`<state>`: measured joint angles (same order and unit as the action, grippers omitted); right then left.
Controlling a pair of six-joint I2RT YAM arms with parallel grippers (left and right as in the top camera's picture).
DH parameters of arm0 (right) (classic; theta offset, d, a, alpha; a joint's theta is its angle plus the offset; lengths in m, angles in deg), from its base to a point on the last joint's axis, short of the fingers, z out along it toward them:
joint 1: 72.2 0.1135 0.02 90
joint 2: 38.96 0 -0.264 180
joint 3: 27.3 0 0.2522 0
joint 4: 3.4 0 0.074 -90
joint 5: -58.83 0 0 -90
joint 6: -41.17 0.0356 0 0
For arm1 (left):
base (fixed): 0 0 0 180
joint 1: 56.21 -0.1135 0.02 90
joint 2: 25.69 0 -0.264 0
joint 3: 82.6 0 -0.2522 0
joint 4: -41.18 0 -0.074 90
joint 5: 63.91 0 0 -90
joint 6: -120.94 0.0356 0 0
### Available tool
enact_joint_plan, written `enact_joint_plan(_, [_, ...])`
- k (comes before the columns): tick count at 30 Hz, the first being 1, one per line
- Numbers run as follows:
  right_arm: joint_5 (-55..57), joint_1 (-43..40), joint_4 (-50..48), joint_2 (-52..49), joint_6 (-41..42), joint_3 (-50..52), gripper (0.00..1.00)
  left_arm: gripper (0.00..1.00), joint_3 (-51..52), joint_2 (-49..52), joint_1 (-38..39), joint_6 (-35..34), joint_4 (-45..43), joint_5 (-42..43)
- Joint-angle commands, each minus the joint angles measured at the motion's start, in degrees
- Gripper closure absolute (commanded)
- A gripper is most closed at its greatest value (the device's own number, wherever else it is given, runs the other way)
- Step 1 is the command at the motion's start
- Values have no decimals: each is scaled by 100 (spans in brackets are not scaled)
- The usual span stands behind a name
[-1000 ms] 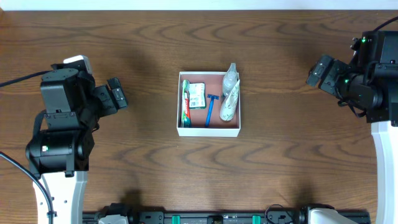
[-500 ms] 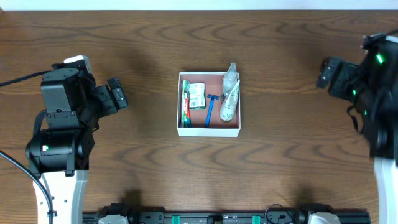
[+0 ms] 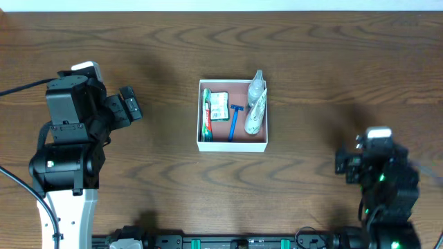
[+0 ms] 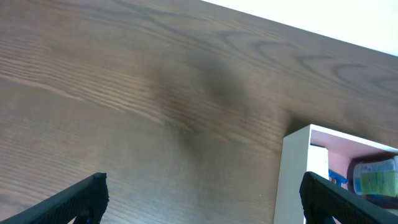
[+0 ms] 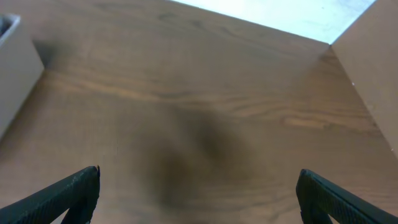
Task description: Pack container
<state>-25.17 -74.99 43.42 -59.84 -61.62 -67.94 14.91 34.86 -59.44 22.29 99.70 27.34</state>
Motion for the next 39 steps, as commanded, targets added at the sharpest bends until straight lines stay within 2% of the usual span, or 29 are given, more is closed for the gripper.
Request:
enact_joint_plan(1, [-42,-42,-55,597,-50,463,1,2,-83,2,-24,111,2,-48])
enact_joint_plan(7, [-44,-42,-79,1266,302,1150,1,2,-83,2,-24,111,2,-48])
enact_joint_plan(16, [-42,-42,-81,1840,310,1814,1,2,-83,2,-24,111,2,-46])
enact_joint_plan(39, [-42,-42,-181,2057,310,1847,1,2,-83,2,-24,111,2,-46])
